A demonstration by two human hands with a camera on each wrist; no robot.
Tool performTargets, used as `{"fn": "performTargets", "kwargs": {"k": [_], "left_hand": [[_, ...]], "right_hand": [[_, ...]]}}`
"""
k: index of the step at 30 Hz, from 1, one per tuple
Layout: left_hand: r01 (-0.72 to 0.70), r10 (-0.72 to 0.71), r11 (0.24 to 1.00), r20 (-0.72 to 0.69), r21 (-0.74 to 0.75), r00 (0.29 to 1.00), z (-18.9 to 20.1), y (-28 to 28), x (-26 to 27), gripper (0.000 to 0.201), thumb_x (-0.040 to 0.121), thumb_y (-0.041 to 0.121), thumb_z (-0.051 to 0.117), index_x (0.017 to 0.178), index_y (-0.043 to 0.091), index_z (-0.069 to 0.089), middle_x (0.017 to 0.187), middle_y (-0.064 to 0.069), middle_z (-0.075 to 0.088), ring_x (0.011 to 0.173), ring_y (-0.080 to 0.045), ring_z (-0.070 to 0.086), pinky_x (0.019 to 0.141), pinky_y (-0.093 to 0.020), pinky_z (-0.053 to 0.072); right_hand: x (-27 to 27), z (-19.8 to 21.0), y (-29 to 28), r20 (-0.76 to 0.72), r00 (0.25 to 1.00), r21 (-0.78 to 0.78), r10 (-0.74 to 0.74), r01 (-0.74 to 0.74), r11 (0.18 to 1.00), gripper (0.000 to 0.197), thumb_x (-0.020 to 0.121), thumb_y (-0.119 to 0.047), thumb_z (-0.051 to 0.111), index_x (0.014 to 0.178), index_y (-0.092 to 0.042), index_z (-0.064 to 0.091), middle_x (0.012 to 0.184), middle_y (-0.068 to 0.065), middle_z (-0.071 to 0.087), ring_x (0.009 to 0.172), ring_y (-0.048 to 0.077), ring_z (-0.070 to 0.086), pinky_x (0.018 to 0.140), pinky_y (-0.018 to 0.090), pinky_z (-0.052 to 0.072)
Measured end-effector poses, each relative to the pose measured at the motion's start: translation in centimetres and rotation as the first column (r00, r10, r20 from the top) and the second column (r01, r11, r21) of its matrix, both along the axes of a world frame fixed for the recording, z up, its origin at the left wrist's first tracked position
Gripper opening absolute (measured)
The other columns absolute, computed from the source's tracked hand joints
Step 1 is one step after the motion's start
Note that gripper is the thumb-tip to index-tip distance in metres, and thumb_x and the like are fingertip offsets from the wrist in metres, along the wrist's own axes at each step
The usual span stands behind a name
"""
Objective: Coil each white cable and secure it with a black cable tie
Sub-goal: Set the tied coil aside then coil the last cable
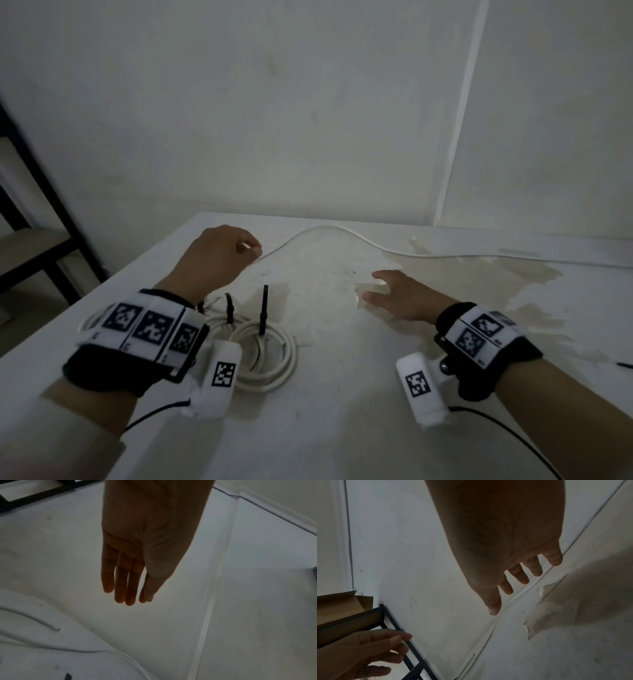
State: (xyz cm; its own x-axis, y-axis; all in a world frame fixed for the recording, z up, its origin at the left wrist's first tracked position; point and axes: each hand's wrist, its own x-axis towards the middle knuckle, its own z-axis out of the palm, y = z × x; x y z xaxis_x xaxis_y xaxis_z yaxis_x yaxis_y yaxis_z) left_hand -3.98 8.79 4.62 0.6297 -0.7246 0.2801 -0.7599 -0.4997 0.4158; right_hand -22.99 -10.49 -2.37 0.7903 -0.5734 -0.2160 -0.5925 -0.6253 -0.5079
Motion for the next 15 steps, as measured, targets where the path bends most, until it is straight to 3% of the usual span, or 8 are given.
{"fn": "performTargets", "kwargs": {"k": [4, 7, 12, 15], "left_hand": [[-0.011, 0.011, 1.0, -0.077, 0.002, 0.997, 0.0, -3.1, 1.0, 0.016, 0.089, 0.022, 0.056, 0.095, 0.014, 0.069, 0.099, -0.009, 0.068, 0.087, -0.022, 0.061, 0.08, -0.027, 0.043], [-0.04, 0.052, 0.994, -0.128, 0.097, 0.99, -0.4, -5.1, 2.5, 0.017, 0.09, 0.021, 0.055, 0.097, 0.011, 0.067, 0.107, -0.011, 0.066, 0.099, -0.026, 0.061, 0.085, -0.03, 0.043], [-0.096, 0.164, 0.938, -0.183, 0.332, 0.969, -1.2, -7.7, 6.4, 0.033, 0.094, 0.02, 0.05, 0.119, 0.001, 0.057, 0.127, -0.016, 0.056, 0.116, -0.03, 0.053, 0.093, -0.033, 0.044], [-0.16, 0.222, 0.852, -0.069, 0.499, 0.973, -2.9, -8.6, 8.7, 0.036, 0.096, 0.016, 0.044, 0.129, 0.002, 0.049, 0.139, -0.013, 0.045, 0.126, -0.027, 0.045, 0.097, -0.027, 0.039]], "right_hand": [[3.0, -0.2, -1.6, -0.051, 0.999, -0.048, -0.001, -0.002, 0.999, 0.066, 0.092, -0.043, 0.047, 0.145, -0.012, 0.02, 0.153, 0.01, 0.015, 0.14, 0.024, 0.021, 0.113, 0.036, 0.022], [4.9, -0.1, -3.1, -0.097, 0.995, -0.128, -0.015, 0.002, 0.992, 0.067, 0.092, -0.044, 0.047, 0.145, -0.013, 0.02, 0.154, 0.01, 0.013, 0.141, 0.026, 0.016, 0.114, 0.04, 0.02], [7.1, -0.2, -6.3, -0.16, 0.986, -0.157, -0.046, 0.021, 0.987, 0.067, 0.092, -0.043, 0.047, 0.145, -0.015, 0.018, 0.155, 0.007, 0.006, 0.142, 0.029, 0.011, 0.114, 0.042, 0.019], [8.4, -0.9, -7.5, -0.212, 0.976, -0.15, -0.038, 0.006, 0.989, 0.069, 0.092, -0.043, 0.045, 0.146, -0.016, 0.013, 0.157, 0.004, 0.002, 0.143, 0.03, 0.005, 0.115, 0.043, 0.015]]}}
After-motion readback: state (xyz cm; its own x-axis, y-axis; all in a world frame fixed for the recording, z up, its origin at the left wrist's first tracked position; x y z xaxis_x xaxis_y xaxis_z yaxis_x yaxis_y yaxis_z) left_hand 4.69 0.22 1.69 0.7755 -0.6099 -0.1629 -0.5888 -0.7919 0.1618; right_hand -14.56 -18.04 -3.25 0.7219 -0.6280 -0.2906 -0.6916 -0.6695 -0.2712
